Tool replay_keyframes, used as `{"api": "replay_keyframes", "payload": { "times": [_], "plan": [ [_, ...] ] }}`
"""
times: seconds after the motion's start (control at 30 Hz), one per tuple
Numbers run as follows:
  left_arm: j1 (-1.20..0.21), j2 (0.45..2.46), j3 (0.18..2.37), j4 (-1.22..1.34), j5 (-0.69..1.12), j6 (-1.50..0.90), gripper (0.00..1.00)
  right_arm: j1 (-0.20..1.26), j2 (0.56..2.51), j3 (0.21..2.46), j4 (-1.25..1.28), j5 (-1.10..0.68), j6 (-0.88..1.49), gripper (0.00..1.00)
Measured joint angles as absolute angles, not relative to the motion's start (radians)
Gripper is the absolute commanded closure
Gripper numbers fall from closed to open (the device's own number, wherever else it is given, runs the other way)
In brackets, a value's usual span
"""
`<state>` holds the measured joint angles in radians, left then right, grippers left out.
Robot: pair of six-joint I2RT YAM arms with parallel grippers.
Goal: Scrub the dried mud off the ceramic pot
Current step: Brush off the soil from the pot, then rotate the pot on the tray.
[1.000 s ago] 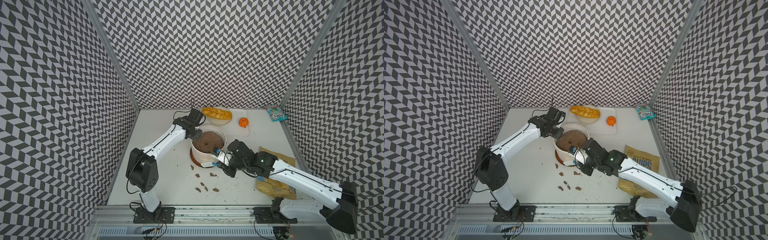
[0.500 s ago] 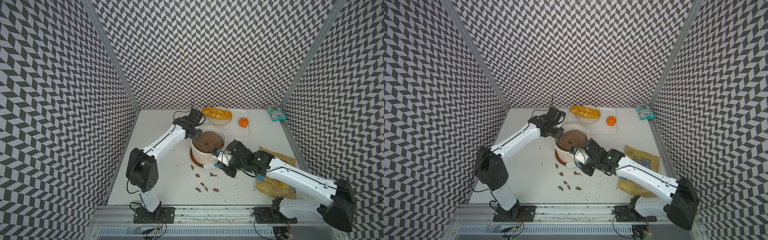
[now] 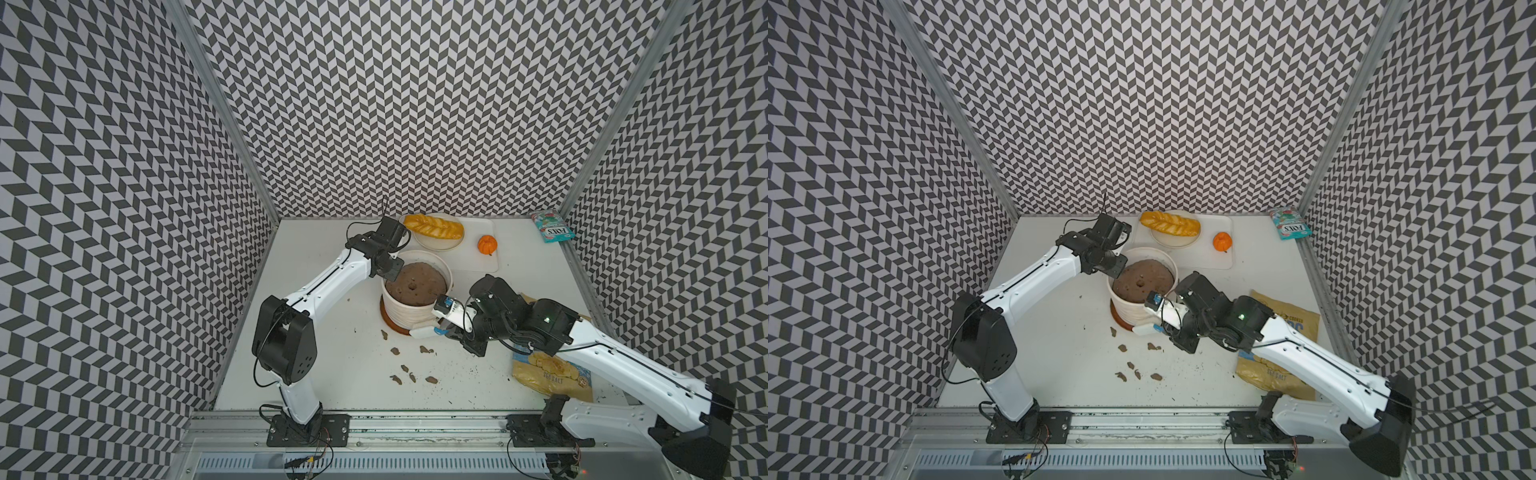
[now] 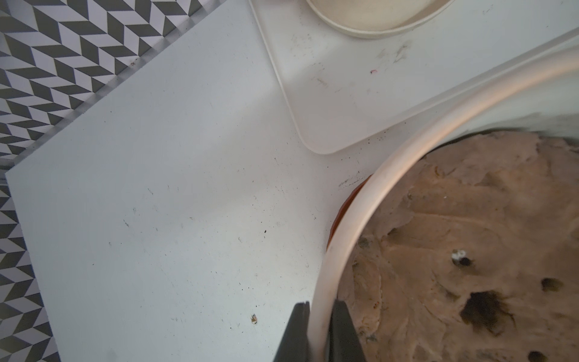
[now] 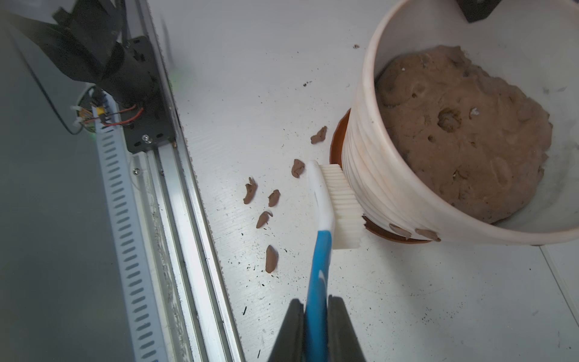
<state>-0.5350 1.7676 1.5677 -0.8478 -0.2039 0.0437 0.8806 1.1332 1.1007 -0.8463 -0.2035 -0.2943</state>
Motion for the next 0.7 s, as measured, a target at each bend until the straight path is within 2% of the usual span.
{"api": "replay_keyframes", "payload": {
  "times": [0.7],
  "plan": [
    [-0.493, 1.803, 1.590, -0.762, -0.014, 0.417, 1.00, 0.852, 1.151, 1.003, -0.503, -0.464, -0.300, 1.00]
  ]
}}
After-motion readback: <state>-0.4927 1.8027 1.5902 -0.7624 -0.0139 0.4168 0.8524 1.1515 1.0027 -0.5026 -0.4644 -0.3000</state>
